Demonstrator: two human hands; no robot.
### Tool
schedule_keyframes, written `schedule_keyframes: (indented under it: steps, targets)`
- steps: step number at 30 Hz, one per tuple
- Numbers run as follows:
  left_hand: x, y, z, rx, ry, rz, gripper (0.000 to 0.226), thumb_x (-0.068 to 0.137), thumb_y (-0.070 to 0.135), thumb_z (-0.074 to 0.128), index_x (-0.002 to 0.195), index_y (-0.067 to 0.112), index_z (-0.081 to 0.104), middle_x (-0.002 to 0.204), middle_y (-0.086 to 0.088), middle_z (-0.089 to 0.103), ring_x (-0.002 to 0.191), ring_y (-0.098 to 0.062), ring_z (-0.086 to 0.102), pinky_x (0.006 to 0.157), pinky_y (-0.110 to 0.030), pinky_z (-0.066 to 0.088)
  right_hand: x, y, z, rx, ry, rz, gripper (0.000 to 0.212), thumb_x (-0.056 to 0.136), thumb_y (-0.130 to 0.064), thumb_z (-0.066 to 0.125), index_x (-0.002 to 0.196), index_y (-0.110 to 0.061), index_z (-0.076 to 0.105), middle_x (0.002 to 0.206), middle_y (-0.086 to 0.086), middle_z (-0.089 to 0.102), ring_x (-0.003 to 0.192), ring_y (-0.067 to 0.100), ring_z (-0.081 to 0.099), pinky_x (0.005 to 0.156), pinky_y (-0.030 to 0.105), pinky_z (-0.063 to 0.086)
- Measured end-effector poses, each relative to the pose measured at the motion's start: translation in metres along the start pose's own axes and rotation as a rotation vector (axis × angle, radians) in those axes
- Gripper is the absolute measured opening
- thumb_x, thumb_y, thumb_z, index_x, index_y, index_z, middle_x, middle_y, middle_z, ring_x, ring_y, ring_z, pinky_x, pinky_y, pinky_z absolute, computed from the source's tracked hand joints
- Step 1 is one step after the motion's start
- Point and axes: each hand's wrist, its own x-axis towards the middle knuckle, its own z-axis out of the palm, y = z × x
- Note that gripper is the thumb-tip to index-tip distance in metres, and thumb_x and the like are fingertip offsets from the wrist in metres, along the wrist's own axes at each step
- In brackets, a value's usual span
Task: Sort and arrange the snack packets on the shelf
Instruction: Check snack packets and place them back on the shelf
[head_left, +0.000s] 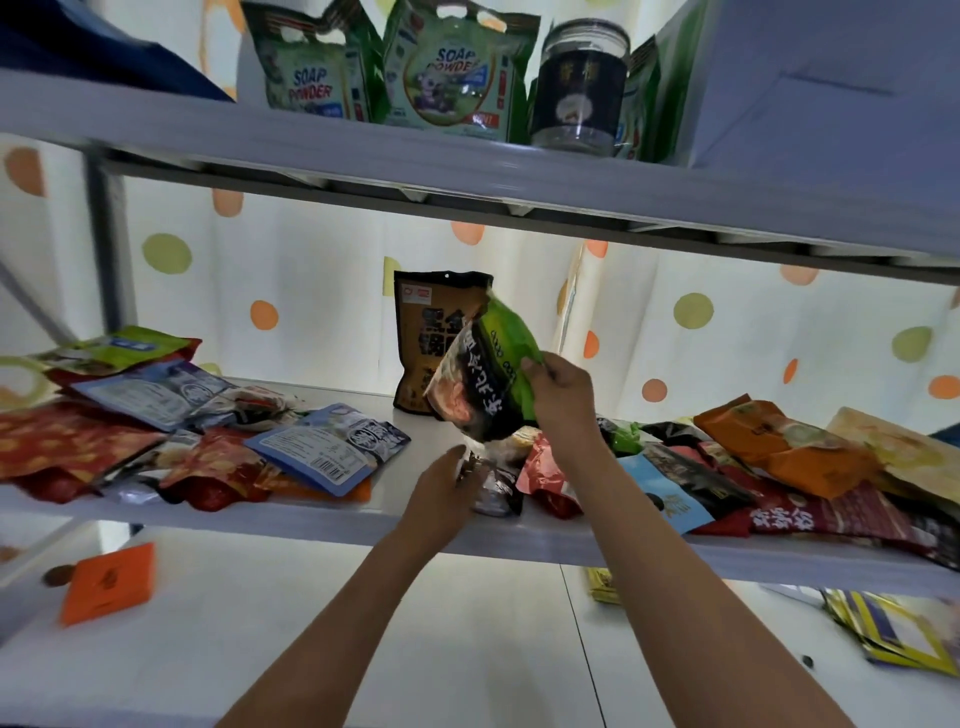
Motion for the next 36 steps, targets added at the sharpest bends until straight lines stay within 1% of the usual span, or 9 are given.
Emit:
schedule_keyframes:
  steps: [3,8,11,15,21,25,29,32,36]
  targets:
    - [0.008,-0.002,-0.013,-0.24,0.021,-0.171,0.046,0.101,0.019,0.026,0.14,0.004,0.044,0.124,-0.018,0.053,0.119,-0.035,0.053,0.083,-0.028,0.042,0.002,-0.013,-0.003,0.168,0.005,0.051,0.023,0.097,-0.016,0.059,0.08,-0.023,0.072,0.078,0.005,0.068,0.076,0.018,0.061,0.073,0.032,0.049]
    - [0.003,0.013,-0.036,-0.982,0.007,-0.407,0.024,0.098,0.032,0.053,0.113,0.014,0.052,0.115,-0.012,0.051,0.109,-0.03,0.053,0.095,-0.042,0.046,-0.006,-0.013,-0.009,0.391,0.039,0.259,0.011,0.094,-0.016,0.063,0.097,-0.016,0.074,0.096,0.011,0.075,0.09,0.028,0.07,0.09,0.046,0.056]
    - [-0.003,0.015,-0.046,-1.13,-0.09,-0.403,0.054,0.093,0.043,0.056,0.135,0.012,0.045,0.132,-0.014,0.049,0.121,-0.035,0.053,0.089,-0.047,0.055,-0.019,-0.007,-0.013,0.587,0.034,0.394,0.019,0.097,-0.015,0.058,0.111,-0.007,0.068,0.1,0.012,0.074,0.089,0.024,0.071,0.087,0.043,0.057]
    - [-0.016,0.027,-0.057,-1.312,-0.066,-0.312,0.042,0.094,0.035,0.056,0.129,0.011,0.053,0.125,-0.017,0.064,0.115,-0.034,0.061,0.082,-0.051,0.058,-0.048,0.006,-0.017,0.763,-0.005,0.484,0.025,0.1,-0.015,0.052,0.12,-0.004,0.063,0.107,0.013,0.073,0.09,0.023,0.071,0.071,0.036,0.059]
    - [-0.041,0.044,-0.058,-1.101,0.043,-0.237,0.035,0.089,0.012,0.067,0.123,0.008,0.059,0.116,-0.012,0.069,0.105,-0.028,0.067,0.091,-0.05,0.053,-0.105,0.037,-0.024,1.003,-0.042,0.548,0.029,0.102,-0.013,0.046,0.127,-0.006,0.059,0.114,0.012,0.072,0.097,0.023,0.07,0.082,0.037,0.058]
    - [-0.066,0.063,-0.055,-0.779,0.132,-0.112,0.006,0.087,0.016,0.07,0.089,0.02,0.067,0.094,-0.001,0.072,0.091,-0.015,0.069,0.072,-0.025,0.058,-0.14,0.053,-0.028,1.035,-0.028,0.626,0.03,0.102,-0.016,0.045,0.128,-0.008,0.057,0.123,0.015,0.068,0.109,0.03,0.066,0.083,0.045,0.057]
    - [-0.086,0.081,-0.053,-0.512,0.094,0.041,0.01,0.087,0.016,0.069,0.084,0.025,0.065,0.08,0.014,0.067,0.077,0.003,0.062,0.056,-0.006,0.047,-0.168,0.058,-0.038,0.9,-0.003,0.642,0.024,0.098,-0.012,0.048,0.117,-0.013,0.062,0.107,0.008,0.069,0.097,0.024,0.064,0.072,0.037,0.054]
    - [-0.101,0.084,-0.045,-0.372,0.026,0.072,0.005,0.087,0.015,0.068,0.088,0.02,0.069,0.083,0.009,0.069,0.082,-0.005,0.065,0.063,-0.013,0.051,-0.189,0.059,-0.053,0.889,0.009,0.648,0.018,0.088,-0.007,0.053,0.1,-0.015,0.063,0.086,0.008,0.059,0.089,0.025,0.056,0.074,0.046,0.053]
    - [-0.127,0.073,-0.029,-0.436,-0.109,0.04,0.026,0.078,0.008,0.076,0.103,0.015,0.072,0.097,-0.001,0.074,0.093,-0.018,0.07,0.077,-0.031,0.058,-0.22,0.073,-0.064,1.056,0.03,0.785,0.033,0.08,-0.016,0.06,0.113,-0.01,0.064,0.104,0.015,0.062,0.101,0.033,0.056,0.079,0.053,0.053]
